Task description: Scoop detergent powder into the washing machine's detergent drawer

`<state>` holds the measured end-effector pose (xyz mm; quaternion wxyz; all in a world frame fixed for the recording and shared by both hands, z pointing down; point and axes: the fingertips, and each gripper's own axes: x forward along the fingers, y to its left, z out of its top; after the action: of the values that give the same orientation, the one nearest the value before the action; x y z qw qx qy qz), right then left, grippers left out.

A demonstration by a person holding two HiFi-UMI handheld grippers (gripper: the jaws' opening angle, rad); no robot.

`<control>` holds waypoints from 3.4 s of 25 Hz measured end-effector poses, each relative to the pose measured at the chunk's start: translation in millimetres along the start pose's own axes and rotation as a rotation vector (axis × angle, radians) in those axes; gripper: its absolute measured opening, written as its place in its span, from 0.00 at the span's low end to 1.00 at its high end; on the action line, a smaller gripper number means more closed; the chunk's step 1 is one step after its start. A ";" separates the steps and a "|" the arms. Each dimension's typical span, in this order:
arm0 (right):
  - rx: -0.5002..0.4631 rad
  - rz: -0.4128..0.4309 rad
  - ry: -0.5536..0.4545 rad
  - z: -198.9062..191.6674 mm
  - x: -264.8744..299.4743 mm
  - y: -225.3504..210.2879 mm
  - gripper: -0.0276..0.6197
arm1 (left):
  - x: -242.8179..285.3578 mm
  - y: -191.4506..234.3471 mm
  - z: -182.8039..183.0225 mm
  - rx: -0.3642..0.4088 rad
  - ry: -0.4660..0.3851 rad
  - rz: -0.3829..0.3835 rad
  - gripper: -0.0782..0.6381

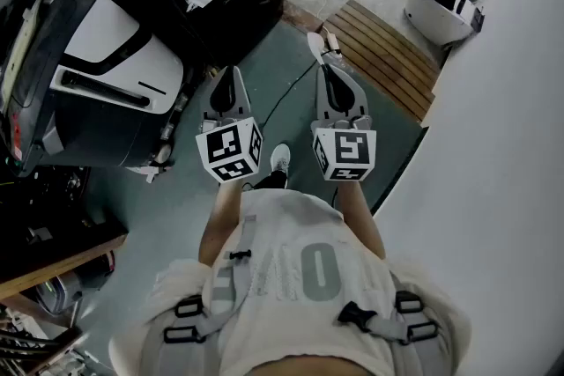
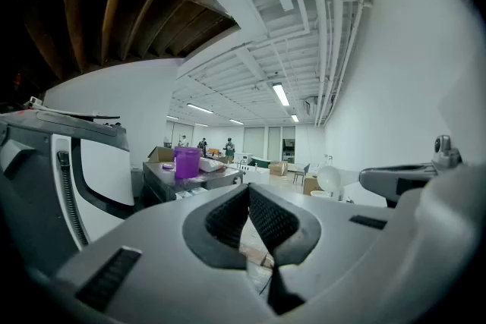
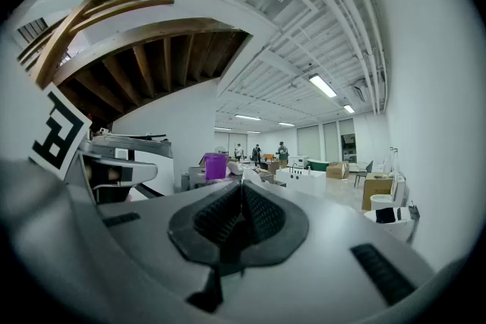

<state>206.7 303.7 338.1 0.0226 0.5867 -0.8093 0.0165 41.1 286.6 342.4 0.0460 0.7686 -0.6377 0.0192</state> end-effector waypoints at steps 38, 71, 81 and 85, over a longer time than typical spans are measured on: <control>0.043 0.045 0.010 1.3 190.5 -11.8 0.05 | 159.3 85.1 29.1 0.037 -0.050 0.047 0.14; 0.006 0.430 -0.024 32.9 451.4 -50.6 0.05 | 349.9 147.0 74.1 0.024 -0.094 0.384 0.14; -0.053 0.572 -0.052 50.5 489.6 10.1 0.05 | 335.2 201.7 80.7 -0.020 -0.107 0.509 0.14; -0.062 0.610 -0.065 60.1 507.8 31.3 0.05 | 337.8 223.5 90.7 -0.020 -0.114 0.539 0.14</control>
<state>18.2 -171.7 306.4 0.0088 0.3157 -0.9486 -0.0210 -118.3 -93.4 292.3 0.0107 0.5704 -0.8211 -0.0187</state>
